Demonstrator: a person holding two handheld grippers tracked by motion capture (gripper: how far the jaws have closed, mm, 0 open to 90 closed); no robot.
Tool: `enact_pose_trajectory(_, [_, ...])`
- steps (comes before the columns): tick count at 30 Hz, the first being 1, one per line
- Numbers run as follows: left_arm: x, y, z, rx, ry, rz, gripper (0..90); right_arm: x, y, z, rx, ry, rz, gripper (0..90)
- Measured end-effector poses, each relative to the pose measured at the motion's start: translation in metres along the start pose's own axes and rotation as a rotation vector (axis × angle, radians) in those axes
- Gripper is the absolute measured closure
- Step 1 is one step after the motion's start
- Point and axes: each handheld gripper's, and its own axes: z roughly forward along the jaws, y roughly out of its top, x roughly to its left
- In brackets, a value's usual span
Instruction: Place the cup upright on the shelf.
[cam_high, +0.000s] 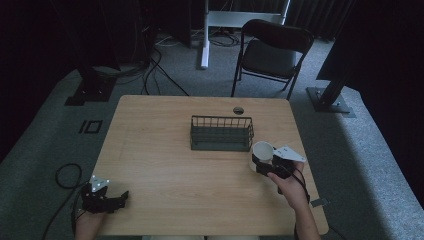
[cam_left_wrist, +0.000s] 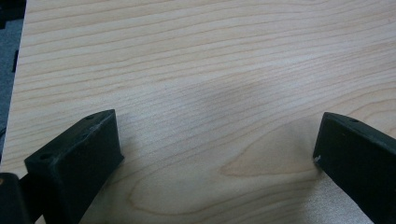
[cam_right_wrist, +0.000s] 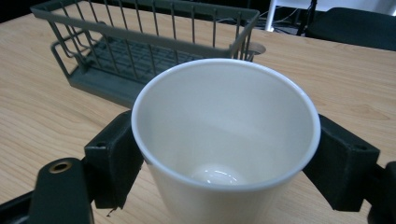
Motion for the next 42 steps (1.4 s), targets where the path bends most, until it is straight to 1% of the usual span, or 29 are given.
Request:
enact_pose_trajectory(2, [0.0,0.0,0.0,0.0,0.0,0.0,0.9,0.0,0.005,-0.002,-0.008,0.016,0.004,19.5])
enact_pose_trajectory(4, [0.0,0.0,0.0,0.0,0.0,0.0,0.9,0.001,0.01,-0.005,-0.019,0.025,-0.003,19.5])
enact_pose_trajectory(6, [0.0,0.0,0.0,0.0,0.0,0.0,0.9,0.003,0.016,-0.007,-0.03,0.021,-0.01,19.5])
enact_pose_trajectory(10, [0.0,0.0,0.0,0.0,0.0,0.0,0.9,0.004,0.029,-0.01,-0.042,0.026,-0.02,19.5])
enact_pose_trajectory(13, [0.0,0.0,0.0,0.0,0.0,0.0,0.9,0.004,0.038,-0.011,-0.052,0.034,-0.018,19.6])
enact_pose_trajectory(14, [0.0,0.0,0.0,0.0,0.0,0.0,0.9,0.004,0.038,-0.011,-0.052,0.034,-0.018,19.6])
enact_pose_trajectory(15, [0.0,0.0,0.0,0.0,0.0,0.0,0.9,0.004,0.045,-0.012,-0.07,0.034,-0.021,19.6])
enact_pose_trajectory(16, [0.0,0.0,0.0,0.0,0.0,0.0,0.9,0.004,0.045,-0.012,-0.07,0.034,-0.021,19.6])
enact_pose_trajectory(17, [0.0,0.0,0.0,0.0,0.0,0.0,0.9,0.002,0.052,-0.014,-0.086,0.03,-0.014,19.6])
enact_pose_trajectory(18, [0.0,0.0,0.0,0.0,0.0,0.0,0.9,0.002,0.052,-0.014,-0.086,0.03,-0.014,19.6])
enact_pose_trajectory(20, [0.0,0.0,0.0,0.0,0.0,0.0,0.9,0.002,0.061,-0.015,-0.096,0.029,-0.023,19.6])
enact_pose_trajectory(21, [0.0,0.0,0.0,0.0,0.0,0.0,0.9,0.003,0.064,-0.015,-0.094,0.032,-0.032,19.5])
enact_pose_trajectory(22, [0.0,0.0,0.0,0.0,0.0,0.0,0.9,0.003,0.066,-0.015,-0.099,0.033,-0.026,19.6])
enact_pose_trajectory(24, [0.0,0.0,0.0,0.0,0.0,0.001,0.9,0.004,0.072,-0.013,-0.095,0.034,-0.035,19.6])
enact_pose_trajectory(26, [0.0,0.0,0.0,0.0,0.0,0.0,0.9,0.004,0.078,-0.012,-0.105,0.04,-0.027,19.6])
enact_pose_trajectory(28, [0.0,0.0,0.0,0.0,0.0,0.001,0.9,0.003,0.083,-0.01,-0.111,0.034,-0.03,19.5])
enact_pose_trajectory(31, [0.0,0.0,0.0,0.002,0.0,0.002,0.9,0.004,0.088,-0.008,-0.11,0.042,-0.03,19.6])
enact_pose_trajectory(36, [0.0,0.0,0.0,0.001,0.0,0.001,0.9,0.009,0.098,-0.002,-0.11,0.051,-0.046,19.6])
enact_pose_trajectory(42, [0.0,0.0,0.0,0.001,0.001,0.001,0.9,0.017,0.111,0.009,-0.113,0.068,-0.046,19.6])
